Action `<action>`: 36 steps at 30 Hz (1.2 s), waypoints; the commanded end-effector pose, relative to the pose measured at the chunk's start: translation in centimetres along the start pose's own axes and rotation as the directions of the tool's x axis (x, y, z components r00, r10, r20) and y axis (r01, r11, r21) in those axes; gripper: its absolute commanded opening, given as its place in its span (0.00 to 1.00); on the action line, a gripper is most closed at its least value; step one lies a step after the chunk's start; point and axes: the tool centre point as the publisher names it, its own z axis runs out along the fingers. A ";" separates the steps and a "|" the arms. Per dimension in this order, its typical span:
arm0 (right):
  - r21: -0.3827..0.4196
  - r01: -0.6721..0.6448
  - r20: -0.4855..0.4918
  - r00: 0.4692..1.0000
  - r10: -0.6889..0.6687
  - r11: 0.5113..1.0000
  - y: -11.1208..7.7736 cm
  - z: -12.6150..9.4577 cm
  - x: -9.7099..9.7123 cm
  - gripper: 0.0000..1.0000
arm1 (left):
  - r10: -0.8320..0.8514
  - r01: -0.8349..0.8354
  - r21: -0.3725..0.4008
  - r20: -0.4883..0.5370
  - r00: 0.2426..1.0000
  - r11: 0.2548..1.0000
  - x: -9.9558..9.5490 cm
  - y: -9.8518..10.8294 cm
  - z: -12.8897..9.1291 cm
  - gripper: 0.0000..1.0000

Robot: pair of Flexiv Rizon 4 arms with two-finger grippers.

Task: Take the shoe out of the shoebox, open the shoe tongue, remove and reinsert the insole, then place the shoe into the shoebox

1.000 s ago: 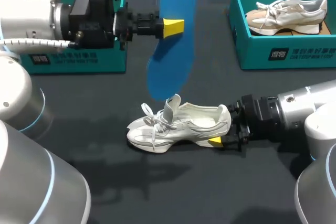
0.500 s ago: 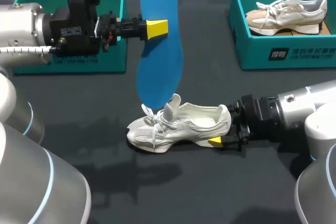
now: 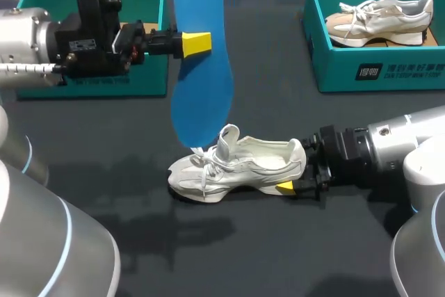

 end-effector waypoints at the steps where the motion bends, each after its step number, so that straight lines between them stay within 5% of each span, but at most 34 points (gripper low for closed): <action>1: 0.025 -0.004 -0.006 1.000 0.004 1.000 0.2 -0.2 0.0 0.71 | 0.001 -0.001 -0.001 -0.001 1.000 1.000 -0.1 0.0 0.1 0.00; 2: 0.029 -0.005 -0.005 1.000 0.005 1.000 0.2 -0.2 -0.1 1.00 | 0.001 -0.001 -0.001 -0.001 1.000 1.000 -0.1 0.0 0.1 0.00; 15: 0.145 -0.043 0.039 0.999 0.038 0.989 -0.6 -2.3 0.9 1.00 | 0.001 -0.001 -0.001 -0.001 1.000 1.000 -0.1 0.0 0.1 0.00; 24: 0.263 -0.071 0.064 0.996 0.056 0.962 -1.0 -6.2 2.2 1.00 | 0.001 -0.001 -0.001 -0.001 1.000 1.000 -0.1 0.0 0.1 0.00; 31: 0.513 -0.219 0.111 0.976 0.189 0.830 0.7 -8.8 2.7 1.00 | 0.001 -0.001 -0.001 -0.001 1.000 1.000 -0.1 0.0 0.1 0.00; 36: 0.529 -0.228 0.124 0.974 0.191 0.817 1.1 -9.2 2.7 1.00 | 0.001 -0.001 -0.001 -0.001 1.000 1.000 -0.1 0.0 0.1 0.00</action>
